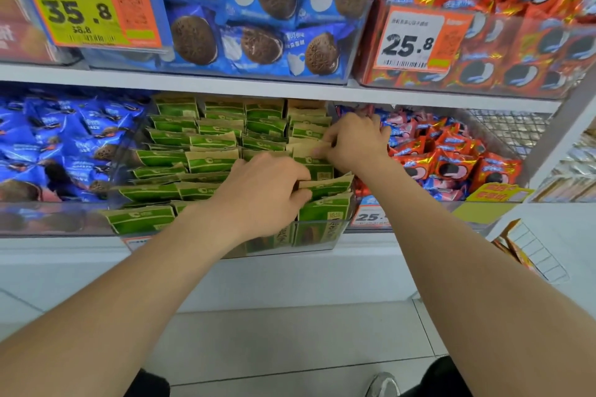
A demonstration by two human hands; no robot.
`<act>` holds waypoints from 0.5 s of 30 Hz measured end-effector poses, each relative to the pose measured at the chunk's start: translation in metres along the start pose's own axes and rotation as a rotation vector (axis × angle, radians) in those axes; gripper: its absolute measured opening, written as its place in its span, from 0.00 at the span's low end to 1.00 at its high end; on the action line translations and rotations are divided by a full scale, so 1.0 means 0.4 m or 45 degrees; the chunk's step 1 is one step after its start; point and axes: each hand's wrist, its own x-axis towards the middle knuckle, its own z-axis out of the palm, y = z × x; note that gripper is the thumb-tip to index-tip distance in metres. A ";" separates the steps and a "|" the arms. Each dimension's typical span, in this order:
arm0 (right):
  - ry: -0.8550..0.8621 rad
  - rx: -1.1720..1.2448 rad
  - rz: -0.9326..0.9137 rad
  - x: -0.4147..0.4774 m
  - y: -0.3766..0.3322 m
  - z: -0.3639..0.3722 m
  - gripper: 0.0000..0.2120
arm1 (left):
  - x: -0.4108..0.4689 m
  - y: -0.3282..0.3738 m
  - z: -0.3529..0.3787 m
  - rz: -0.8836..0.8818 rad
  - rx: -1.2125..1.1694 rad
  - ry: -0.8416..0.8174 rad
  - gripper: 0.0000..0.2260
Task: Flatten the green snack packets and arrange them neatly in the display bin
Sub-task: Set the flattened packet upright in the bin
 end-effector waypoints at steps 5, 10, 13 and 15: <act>0.252 0.587 -0.163 -0.081 0.057 -0.028 0.09 | -0.025 0.022 -0.007 -0.016 0.081 -0.017 0.14; -0.117 0.920 -0.451 -0.217 0.095 -0.125 0.10 | -0.051 0.041 -0.008 -0.045 -0.003 0.135 0.18; -0.154 0.616 -0.542 -0.222 0.115 -0.108 0.02 | -0.068 0.050 -0.012 -0.068 0.032 0.166 0.19; -0.099 0.484 -0.506 -0.213 0.114 -0.088 0.05 | -0.076 0.054 -0.010 -0.068 0.080 0.175 0.18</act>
